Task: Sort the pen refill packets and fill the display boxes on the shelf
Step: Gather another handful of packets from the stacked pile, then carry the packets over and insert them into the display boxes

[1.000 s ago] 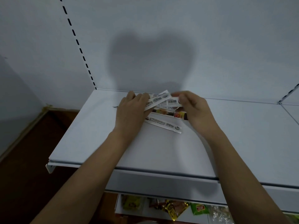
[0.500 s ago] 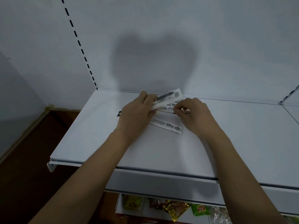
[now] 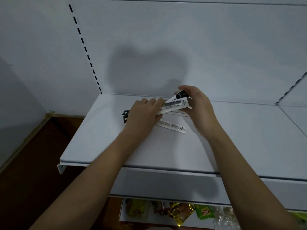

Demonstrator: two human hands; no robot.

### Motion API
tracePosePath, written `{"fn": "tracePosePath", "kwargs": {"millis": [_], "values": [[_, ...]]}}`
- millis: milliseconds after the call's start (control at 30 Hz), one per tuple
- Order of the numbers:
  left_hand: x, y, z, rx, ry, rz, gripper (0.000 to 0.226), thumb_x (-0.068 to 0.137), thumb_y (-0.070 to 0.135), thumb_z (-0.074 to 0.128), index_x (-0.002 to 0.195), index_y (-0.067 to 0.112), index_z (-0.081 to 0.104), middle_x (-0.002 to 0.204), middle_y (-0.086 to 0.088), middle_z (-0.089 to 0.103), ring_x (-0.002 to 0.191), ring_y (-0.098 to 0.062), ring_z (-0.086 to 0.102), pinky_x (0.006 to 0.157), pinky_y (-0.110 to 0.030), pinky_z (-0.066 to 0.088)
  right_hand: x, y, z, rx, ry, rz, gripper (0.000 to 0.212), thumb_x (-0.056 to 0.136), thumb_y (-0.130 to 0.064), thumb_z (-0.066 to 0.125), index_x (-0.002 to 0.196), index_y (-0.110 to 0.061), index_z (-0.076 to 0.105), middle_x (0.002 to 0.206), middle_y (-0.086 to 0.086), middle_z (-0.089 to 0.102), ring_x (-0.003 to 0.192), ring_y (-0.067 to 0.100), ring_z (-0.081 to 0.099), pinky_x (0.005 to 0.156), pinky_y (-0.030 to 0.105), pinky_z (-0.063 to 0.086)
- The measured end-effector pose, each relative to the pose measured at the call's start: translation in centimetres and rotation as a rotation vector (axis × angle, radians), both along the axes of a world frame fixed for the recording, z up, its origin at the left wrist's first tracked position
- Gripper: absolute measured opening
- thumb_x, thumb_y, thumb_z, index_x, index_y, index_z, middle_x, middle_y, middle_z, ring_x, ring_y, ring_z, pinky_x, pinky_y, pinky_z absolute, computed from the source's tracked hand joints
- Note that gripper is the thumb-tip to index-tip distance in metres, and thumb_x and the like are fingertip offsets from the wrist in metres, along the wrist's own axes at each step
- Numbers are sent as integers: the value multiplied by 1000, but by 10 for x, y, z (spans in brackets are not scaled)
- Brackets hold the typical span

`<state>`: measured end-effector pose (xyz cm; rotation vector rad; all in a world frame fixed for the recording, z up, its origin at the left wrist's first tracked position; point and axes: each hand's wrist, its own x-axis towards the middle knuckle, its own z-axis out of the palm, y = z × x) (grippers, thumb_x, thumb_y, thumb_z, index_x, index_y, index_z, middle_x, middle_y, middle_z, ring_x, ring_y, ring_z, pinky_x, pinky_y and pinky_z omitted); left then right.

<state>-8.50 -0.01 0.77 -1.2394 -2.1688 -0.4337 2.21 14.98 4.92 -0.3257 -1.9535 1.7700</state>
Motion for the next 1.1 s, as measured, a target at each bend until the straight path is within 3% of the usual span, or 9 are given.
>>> {"fn": "tracePosePath", "kwargs": {"millis": [100,167,300,400,500,633,800,900,1100], "values": [[13,-1,4,62,-90,-79,47,67,9,84,109,10,63,83,-10,66,52,-32,61,44,-29,42,10,-28,0,65,-27,5,29,106,-15,37,111,-2,63,105,10,67,94,16,66,86,33,57],[22,-2,6,91,-73,-113,53,66,10,86,112,14,59,80,-8,69,51,-29,63,44,-26,43,23,-41,0,70,-48,-22,31,107,-19,36,111,-7,65,109,9,69,101,18,67,89,32,56],[48,4,12,150,-122,-83,28,72,21,81,94,17,64,63,-2,66,48,-27,60,47,-24,35,66,-44,3,63,-99,-111,34,108,-28,34,123,-18,63,119,4,66,108,16,65,88,27,56],[82,18,26,180,-336,-129,12,89,25,66,98,20,61,65,0,62,55,-27,56,52,-29,39,116,-39,0,-17,-91,-234,39,107,-36,32,125,-18,62,115,3,69,102,17,69,89,30,57],[119,38,39,174,-557,-340,8,94,26,60,97,22,54,71,4,59,62,-23,52,56,-32,39,179,-34,-4,-53,-148,-350,36,106,-32,38,116,-14,67,107,4,72,97,22,70,88,34,58],[186,70,44,113,-844,-601,17,95,33,58,86,21,51,65,4,50,59,-17,45,61,-36,42,270,-26,-15,98,-346,-505,26,103,-28,47,105,-16,70,99,1,72,90,18,67,81,34,55],[285,106,19,84,-1143,-700,17,96,35,58,83,23,56,65,0,55,59,-18,50,61,-39,48,397,-19,-45,287,-631,-729,21,102,-34,49,100,-22,66,89,-12,65,79,8,60,69,32,49],[350,126,-8,25,-1295,-745,18,100,28,55,89,14,56,62,-2,53,54,-16,49,56,-33,46,478,-19,-62,264,-819,-819,21,101,-35,49,100,-22,65,90,-6,66,83,14,62,75,39,52],[475,172,-42,-131,-1366,-779,27,101,28,54,80,9,57,61,-1,55,53,-9,53,58,-22,46,618,-22,-76,97,-990,-925,21,101,-34,50,105,-22,66,98,-2,67,87,16,62,83,43,54]]}}
